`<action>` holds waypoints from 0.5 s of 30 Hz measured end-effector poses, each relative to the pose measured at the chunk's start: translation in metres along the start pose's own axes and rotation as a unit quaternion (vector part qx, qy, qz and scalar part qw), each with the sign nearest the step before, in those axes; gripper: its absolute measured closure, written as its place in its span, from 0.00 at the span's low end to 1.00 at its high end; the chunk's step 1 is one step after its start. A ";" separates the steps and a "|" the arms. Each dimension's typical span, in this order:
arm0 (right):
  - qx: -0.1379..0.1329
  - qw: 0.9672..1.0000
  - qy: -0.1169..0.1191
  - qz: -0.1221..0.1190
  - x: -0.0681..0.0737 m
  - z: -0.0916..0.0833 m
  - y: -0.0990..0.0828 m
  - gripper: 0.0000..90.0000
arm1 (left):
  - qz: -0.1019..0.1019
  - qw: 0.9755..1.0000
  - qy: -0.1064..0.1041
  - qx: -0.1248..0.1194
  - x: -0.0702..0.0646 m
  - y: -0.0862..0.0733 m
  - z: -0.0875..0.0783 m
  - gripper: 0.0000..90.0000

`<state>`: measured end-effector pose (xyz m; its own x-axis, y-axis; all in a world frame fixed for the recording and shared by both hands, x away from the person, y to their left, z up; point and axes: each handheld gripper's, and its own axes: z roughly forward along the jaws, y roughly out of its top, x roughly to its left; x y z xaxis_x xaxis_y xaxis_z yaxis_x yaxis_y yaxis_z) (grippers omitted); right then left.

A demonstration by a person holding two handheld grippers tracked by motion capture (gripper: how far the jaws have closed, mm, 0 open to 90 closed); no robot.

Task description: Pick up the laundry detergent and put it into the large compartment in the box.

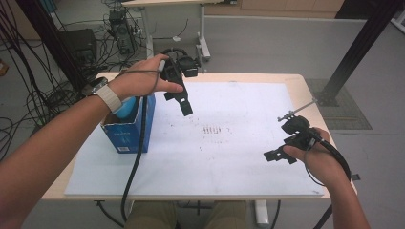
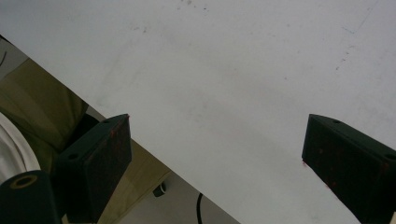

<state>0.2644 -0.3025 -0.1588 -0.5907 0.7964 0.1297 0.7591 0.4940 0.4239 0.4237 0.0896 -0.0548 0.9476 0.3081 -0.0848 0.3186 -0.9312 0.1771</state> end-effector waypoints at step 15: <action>-0.001 1.000 -0.001 0.008 0.001 0.001 -0.004 0.09 | 0.019 1.000 0.005 0.010 -0.006 0.010 0.018 0.11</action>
<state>0.2611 -0.3034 -0.1609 -0.5787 0.8043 0.1347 0.7673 0.4810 0.4241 0.4204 0.0749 -0.0703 0.9591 0.2745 -0.0694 0.2823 -0.9459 0.1600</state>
